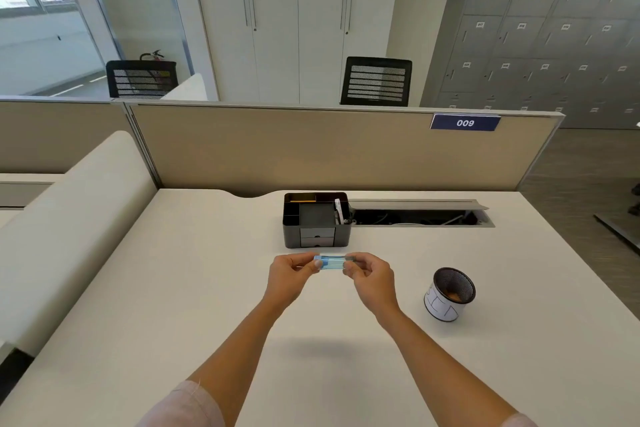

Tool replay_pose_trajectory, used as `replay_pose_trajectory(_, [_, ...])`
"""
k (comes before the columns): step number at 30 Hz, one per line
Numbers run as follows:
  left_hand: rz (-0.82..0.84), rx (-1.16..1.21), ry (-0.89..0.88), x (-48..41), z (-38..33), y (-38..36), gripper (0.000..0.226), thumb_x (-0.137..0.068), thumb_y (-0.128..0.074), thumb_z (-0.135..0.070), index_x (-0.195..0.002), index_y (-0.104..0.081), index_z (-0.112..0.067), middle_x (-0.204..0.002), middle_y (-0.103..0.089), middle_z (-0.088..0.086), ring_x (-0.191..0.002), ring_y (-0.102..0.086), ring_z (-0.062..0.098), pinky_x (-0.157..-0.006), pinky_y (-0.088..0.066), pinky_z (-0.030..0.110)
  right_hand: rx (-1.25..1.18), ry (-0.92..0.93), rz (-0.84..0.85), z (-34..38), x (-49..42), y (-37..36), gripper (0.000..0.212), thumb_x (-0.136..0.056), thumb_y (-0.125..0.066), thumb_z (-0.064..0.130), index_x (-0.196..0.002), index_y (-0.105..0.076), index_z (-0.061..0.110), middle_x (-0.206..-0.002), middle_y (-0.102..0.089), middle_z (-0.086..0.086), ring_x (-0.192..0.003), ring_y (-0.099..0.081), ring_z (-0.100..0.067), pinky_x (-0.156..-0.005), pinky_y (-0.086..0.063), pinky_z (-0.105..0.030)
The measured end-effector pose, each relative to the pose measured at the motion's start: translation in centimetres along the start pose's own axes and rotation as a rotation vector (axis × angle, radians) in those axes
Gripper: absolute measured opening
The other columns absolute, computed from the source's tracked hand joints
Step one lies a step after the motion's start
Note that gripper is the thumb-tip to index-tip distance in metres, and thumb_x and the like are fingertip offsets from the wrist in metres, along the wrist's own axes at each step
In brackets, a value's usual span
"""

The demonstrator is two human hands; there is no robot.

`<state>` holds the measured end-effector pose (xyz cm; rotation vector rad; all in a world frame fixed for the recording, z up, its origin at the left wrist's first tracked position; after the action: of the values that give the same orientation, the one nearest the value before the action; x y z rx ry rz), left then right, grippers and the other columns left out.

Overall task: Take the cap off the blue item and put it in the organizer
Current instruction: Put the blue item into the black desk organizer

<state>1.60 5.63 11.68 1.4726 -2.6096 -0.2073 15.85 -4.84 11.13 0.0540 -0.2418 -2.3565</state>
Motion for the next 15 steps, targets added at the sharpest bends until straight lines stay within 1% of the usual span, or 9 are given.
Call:
replay_pose_trajectory(2, [0.025,-0.172,-0.016,-0.6,0.1,0.3,0.034,-0.089,-0.066,-0.03,-0.118,-0.069,-0.013,-0.102,-0.075,0.004,-0.084,-0.067,0.013,-0.067,-0.051,0.013,0.001,-0.111,0.099,0.2,-1.7,0.1,0.008,-0.09,-0.065,0.011,-0.093,-0.07,0.017,-0.086,-0.074,-0.004,-0.081,-0.074,-0.017,-0.078,-0.059,-0.025])
replay_pose_trajectory(3, [0.038,-0.23,-0.014,-1.0,0.1,0.4,0.039,-0.09,-0.063,-0.034,-0.123,-0.066,-0.013,-0.109,-0.074,0.007,-0.085,-0.064,0.014,-0.066,-0.048,0.013,-0.005,-0.177,0.141,0.3,-2.7,0.0,0.007,-0.091,-0.064,0.013,-0.096,-0.07,0.013,-0.086,-0.074,-0.005,-0.08,-0.074,-0.018,-0.075,-0.059,-0.023])
replay_pose_trajectory(4, [0.057,-0.282,-0.008,-1.3,0.2,0.4,0.045,-0.092,-0.059,-0.038,-0.13,-0.061,-0.014,-0.118,-0.07,0.009,-0.09,-0.063,0.016,-0.072,-0.05,0.017,0.012,-0.219,0.164,0.5,-3.6,0.0,0.011,-0.092,-0.064,0.015,-0.099,-0.069,0.009,-0.085,-0.073,-0.005,-0.078,-0.073,-0.017,-0.071,-0.059,-0.02])
replay_pose_trajectory(6, [0.122,-0.421,0.014,-2.2,1.1,0.5,0.057,-0.095,-0.05,-0.046,-0.144,-0.044,-0.017,-0.141,-0.055,0.01,-0.12,-0.056,0.025,-0.099,-0.046,0.032,0.103,-0.242,0.16,1.0,-5.7,0.0,0.016,-0.093,-0.062,0.019,-0.104,-0.068,0.009,-0.084,-0.072,-0.002,-0.078,-0.071,-0.015,-0.065,-0.057,-0.018])
replay_pose_trajectory(8, [0.207,-0.594,0.023,-2.7,2.5,0.7,0.066,-0.095,-0.043,-0.052,-0.151,-0.025,-0.022,-0.157,-0.032,0.006,-0.144,-0.029,0.027,-0.118,-0.024,0.044,0.163,-0.231,0.133,1.4,-7.8,-0.2,0.015,-0.093,-0.063,0.025,-0.102,-0.067,0.014,-0.086,-0.07,-0.001,-0.084,-0.07,-0.017,-0.07,-0.058,-0.025])
replay_pose_trajectory(10, [0.269,-0.768,-0.013,-3.1,4.2,1.0,0.07,-0.096,-0.038,-0.055,-0.153,-0.014,-0.023,-0.162,-0.017,0.003,-0.15,-0.008,0.023,-0.121,-0.006,0.048,0.226,-0.213,0.104,1.7,-9.6,-0.6,0.01,-0.091,-0.064,0.029,-0.094,-0.065,0.02,-0.085,-0.065,0.001,-0.082,-0.064,-0.017,-0.076,-0.057,-0.033])
replay_pose_trajectory(11, [0.292,-0.845,-0.037,-3.3,5.1,1.2,0.072,-0.096,-0.036,-0.055,-0.154,-0.01,-0.022,-0.163,-0.011,0.002,-0.151,-0.002,0.022,-0.121,-0.001,0.048,0.262,-0.202,0.087,1.9,-10.4,-0.8,0.009,-0.091,-0.064,0.03,-0.093,-0.065,0.021,-0.083,-0.063,0.001,-0.076,-0.06,-0.015,-0.075,-0.055,-0.033])
replay_pose_trajectory(13, [0.324,-0.968,-0.063,-3.6,6.9,1.5,0.074,-0.097,-0.034,-0.055,-0.154,-0.002,-0.021,-0.164,-0.002,0.001,-0.151,0.005,0.022,-0.12,0.002,0.048,0.331,-0.172,0.062,2.0,-12.0,-1.5,0.017,-0.091,-0.063,0.029,-0.098,-0.07,0.014,-0.084,-0.063,0.0,-0.07,-0.054,-0.011,-0.063,-0.049,-0.027])
replay_pose_trajectory(15, [0.345,-1.043,-0.051,-4.0,8.2,1.7,0.076,-0.097,-0.033,-0.055,-0.153,0.003,-0.02,-0.164,0.005,0.001,-0.15,0.01,0.022,-0.12,0.004,0.048,0.402,-0.138,0.053,2.1,-13.2,-2.4,0.023,-0.091,-0.063,0.025,-0.104,-0.073,0.009,-0.092,-0.067,-0.006,-0.075,-0.057,-0.015,-0.065,-0.044,-0.026])
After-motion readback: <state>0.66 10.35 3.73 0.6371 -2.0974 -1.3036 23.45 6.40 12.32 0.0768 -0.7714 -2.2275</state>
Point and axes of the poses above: each hand's wrist, its own x-axis away from the middle knuckle, its own y-axis out of the back of the hand, z = x × y, the point moved 1 cm from there along -x, towards the middle knuckle
